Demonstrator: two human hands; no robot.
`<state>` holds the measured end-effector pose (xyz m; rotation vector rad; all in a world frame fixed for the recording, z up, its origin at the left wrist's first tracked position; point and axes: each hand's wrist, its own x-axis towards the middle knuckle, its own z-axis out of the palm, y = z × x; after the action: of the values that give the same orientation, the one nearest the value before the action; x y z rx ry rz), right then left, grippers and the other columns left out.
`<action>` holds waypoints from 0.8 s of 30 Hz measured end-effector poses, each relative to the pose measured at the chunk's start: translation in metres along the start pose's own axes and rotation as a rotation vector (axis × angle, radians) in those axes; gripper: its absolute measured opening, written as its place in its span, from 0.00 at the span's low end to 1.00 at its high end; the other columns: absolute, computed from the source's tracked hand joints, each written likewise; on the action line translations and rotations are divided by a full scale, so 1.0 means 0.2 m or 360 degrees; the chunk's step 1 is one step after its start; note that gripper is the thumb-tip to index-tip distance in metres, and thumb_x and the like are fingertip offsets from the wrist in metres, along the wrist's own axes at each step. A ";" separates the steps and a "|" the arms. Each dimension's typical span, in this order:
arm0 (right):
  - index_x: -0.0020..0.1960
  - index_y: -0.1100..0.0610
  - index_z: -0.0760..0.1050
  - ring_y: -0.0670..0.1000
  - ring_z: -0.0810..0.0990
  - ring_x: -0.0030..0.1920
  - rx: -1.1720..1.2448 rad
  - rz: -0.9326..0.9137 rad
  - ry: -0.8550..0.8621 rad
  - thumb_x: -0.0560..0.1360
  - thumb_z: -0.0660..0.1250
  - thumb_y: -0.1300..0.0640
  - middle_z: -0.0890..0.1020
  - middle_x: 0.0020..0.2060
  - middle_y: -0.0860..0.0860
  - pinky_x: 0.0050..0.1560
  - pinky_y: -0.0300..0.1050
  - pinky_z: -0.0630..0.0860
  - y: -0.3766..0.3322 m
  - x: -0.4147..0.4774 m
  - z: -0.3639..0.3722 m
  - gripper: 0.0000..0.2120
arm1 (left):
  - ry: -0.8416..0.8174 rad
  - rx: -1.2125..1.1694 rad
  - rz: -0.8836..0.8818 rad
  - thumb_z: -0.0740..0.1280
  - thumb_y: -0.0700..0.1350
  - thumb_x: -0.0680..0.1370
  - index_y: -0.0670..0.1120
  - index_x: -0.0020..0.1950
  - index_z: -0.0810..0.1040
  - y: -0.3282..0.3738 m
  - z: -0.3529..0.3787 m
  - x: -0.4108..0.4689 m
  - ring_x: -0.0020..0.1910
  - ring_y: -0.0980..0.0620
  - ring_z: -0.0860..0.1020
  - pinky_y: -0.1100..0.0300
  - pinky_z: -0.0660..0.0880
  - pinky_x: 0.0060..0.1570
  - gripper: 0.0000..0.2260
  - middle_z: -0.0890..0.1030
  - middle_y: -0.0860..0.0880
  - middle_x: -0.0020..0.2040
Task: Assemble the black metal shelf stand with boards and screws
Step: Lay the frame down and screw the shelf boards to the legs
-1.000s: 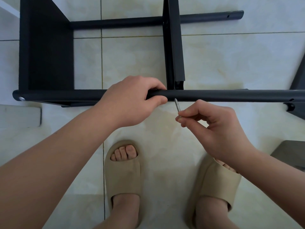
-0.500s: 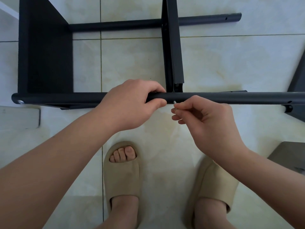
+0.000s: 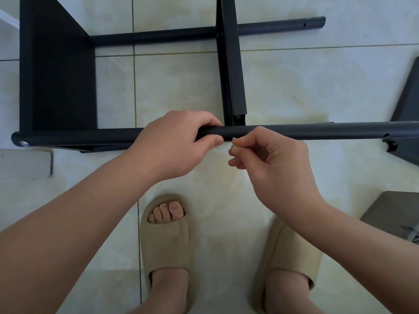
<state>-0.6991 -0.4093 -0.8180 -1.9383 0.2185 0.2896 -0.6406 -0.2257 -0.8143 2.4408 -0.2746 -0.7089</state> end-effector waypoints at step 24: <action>0.42 0.52 0.79 0.49 0.86 0.33 0.0124 0.0261 0.0013 0.77 0.70 0.64 0.85 0.37 0.48 0.33 0.48 0.82 -0.02 0.02 -0.02 0.09 | -0.0037 0.0003 0.0004 0.64 0.56 0.80 0.63 0.54 0.78 0.02 0.02 0.00 0.35 0.64 0.74 0.60 0.63 0.31 0.05 0.76 0.60 0.33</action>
<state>-0.6929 -0.4119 -0.8145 -1.8481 0.3899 0.3762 -0.6431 -0.2306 -0.8159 2.4350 -0.2873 -0.7362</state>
